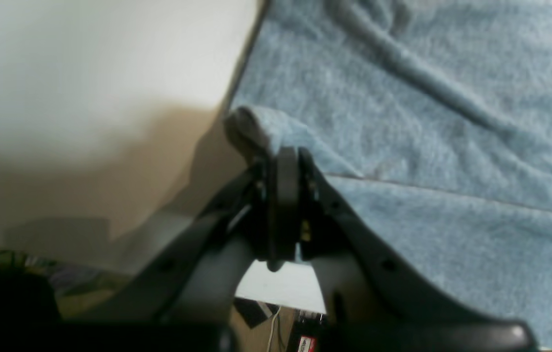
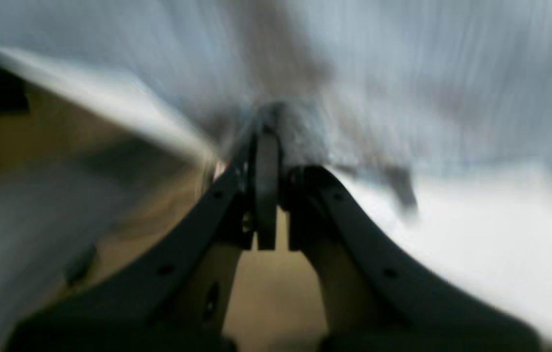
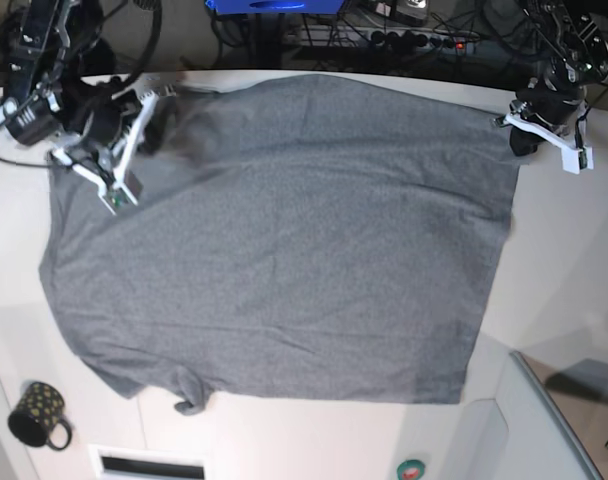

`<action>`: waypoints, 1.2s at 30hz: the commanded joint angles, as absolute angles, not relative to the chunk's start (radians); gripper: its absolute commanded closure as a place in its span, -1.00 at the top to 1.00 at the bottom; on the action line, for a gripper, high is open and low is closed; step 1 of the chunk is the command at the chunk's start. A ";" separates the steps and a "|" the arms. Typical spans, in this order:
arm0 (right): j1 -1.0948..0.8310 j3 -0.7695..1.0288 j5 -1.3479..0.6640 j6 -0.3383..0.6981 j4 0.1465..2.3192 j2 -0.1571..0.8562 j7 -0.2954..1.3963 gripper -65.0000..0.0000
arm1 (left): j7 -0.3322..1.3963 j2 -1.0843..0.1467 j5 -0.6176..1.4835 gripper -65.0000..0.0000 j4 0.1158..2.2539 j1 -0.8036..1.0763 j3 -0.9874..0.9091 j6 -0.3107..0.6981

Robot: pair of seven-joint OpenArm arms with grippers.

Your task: Layout the t-shirt on the table in an organized manner, then fold the t-shirt properly

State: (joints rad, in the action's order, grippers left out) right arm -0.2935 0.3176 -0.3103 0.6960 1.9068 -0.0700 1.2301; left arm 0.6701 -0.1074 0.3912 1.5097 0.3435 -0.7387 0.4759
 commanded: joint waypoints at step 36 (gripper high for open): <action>-0.159 0.325 -0.302 0.665 1.584 0.016 0.944 0.13 | 0.653 -0.130 0.398 -1.00 1.520 0.346 -0.748 0.476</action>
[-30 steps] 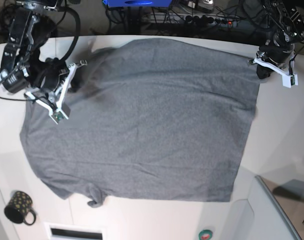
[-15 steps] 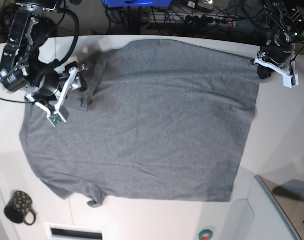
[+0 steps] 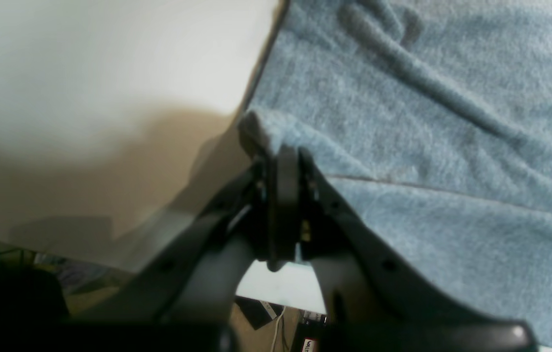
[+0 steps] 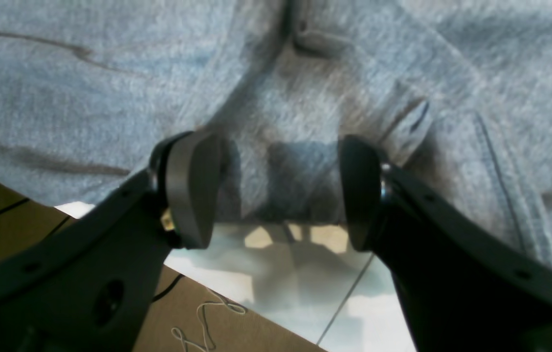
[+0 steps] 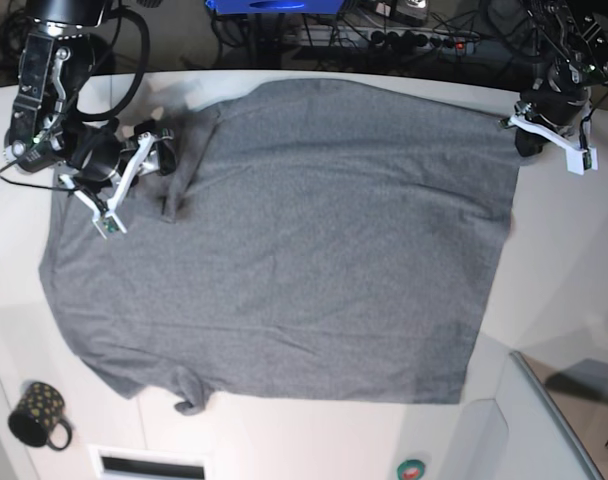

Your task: Layout the t-shirt on the table in an organized manner, then fold the t-shirt properly

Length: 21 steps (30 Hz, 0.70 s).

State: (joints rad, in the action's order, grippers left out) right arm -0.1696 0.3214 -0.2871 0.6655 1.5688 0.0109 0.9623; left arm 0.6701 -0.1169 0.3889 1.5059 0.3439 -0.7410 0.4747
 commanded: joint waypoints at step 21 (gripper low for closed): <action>-0.137 0.427 -0.306 0.668 1.498 0.047 0.944 0.13 | 0.653 -0.128 0.398 -1.00 1.520 0.338 -0.745 0.476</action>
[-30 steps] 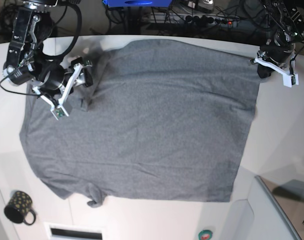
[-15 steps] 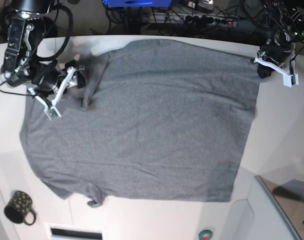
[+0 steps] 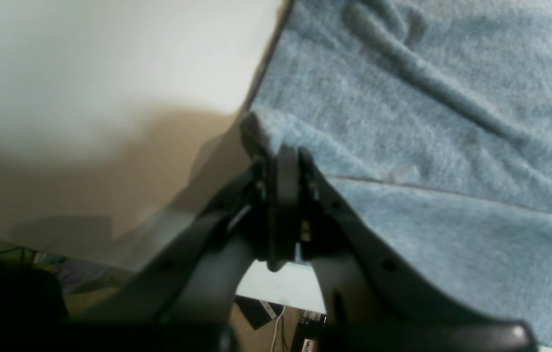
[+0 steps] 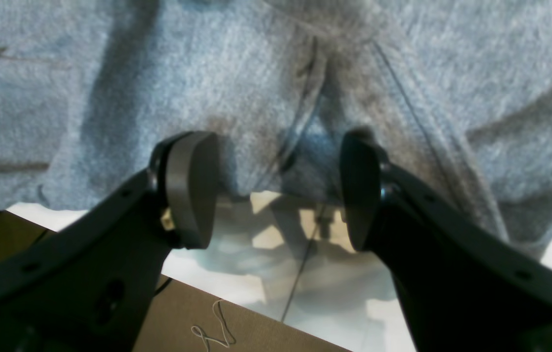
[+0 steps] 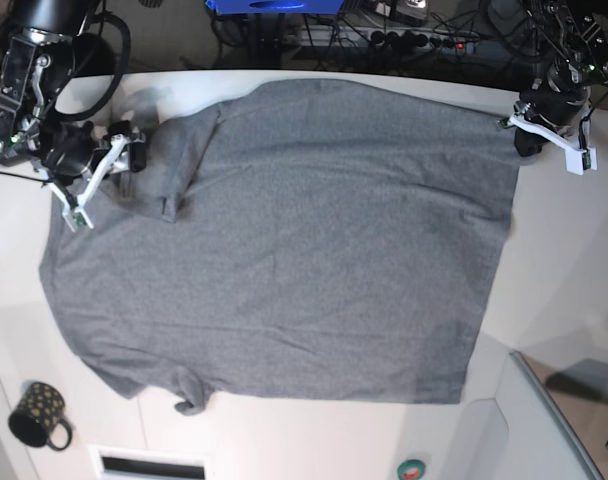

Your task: Layout the t-shirt on the table in an organized manner, then fold the t-shirt properly

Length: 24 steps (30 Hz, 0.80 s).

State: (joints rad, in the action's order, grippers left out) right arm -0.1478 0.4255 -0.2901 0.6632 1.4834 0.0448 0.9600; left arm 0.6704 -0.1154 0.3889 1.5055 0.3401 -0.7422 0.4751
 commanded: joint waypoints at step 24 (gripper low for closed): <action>-0.232 0.435 -0.309 0.671 1.623 0.024 0.984 -0.98 | 0.653 -0.130 0.398 -1.00 1.520 0.344 -0.751 0.476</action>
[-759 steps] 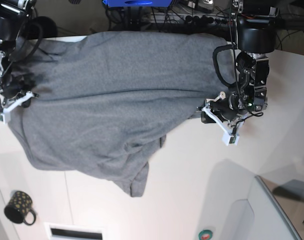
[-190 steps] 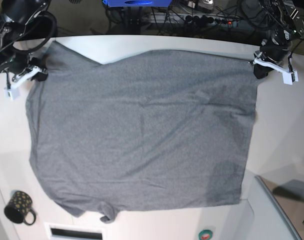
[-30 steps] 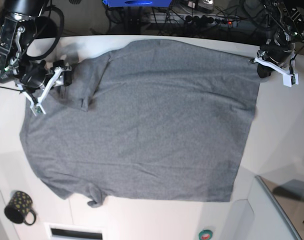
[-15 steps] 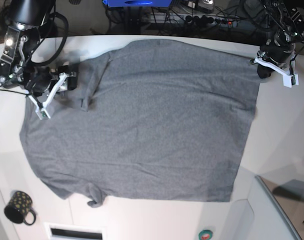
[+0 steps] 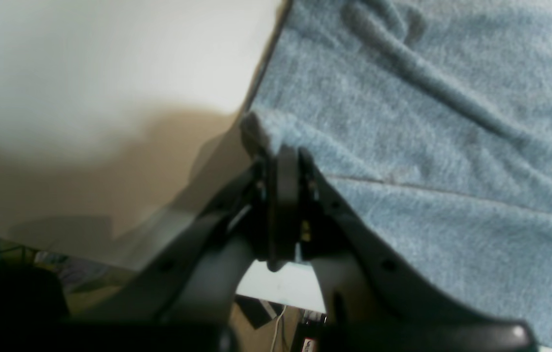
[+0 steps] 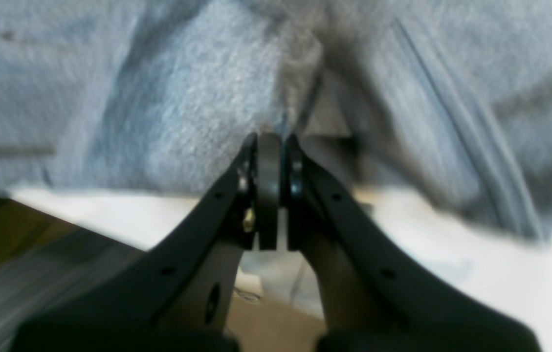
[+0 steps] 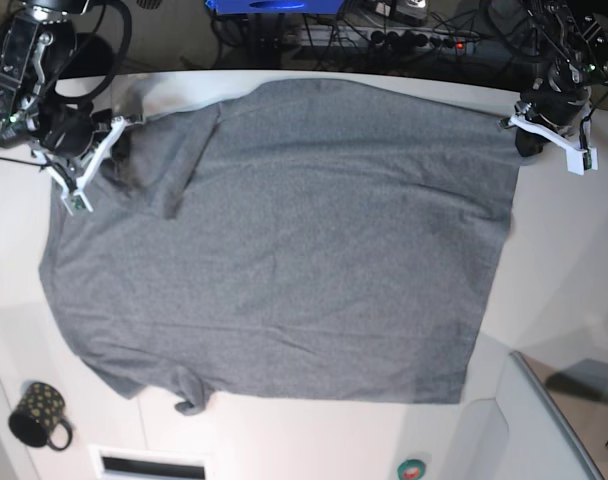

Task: Layout the t-shirt on the table in an organized manner, then fold the t-shirt properly
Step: 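Grasp the shirt corner with the right gripper and pull it outward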

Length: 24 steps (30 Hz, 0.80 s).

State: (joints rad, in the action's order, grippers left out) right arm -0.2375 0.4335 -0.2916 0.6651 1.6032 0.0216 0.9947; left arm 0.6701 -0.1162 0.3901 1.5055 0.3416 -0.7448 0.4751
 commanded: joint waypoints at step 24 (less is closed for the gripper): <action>-0.558 0.618 -0.661 0.671 1.755 -0.002 1.119 -0.98 | 0.650 -0.131 0.397 -1.00 1.531 0.380 -0.745 0.476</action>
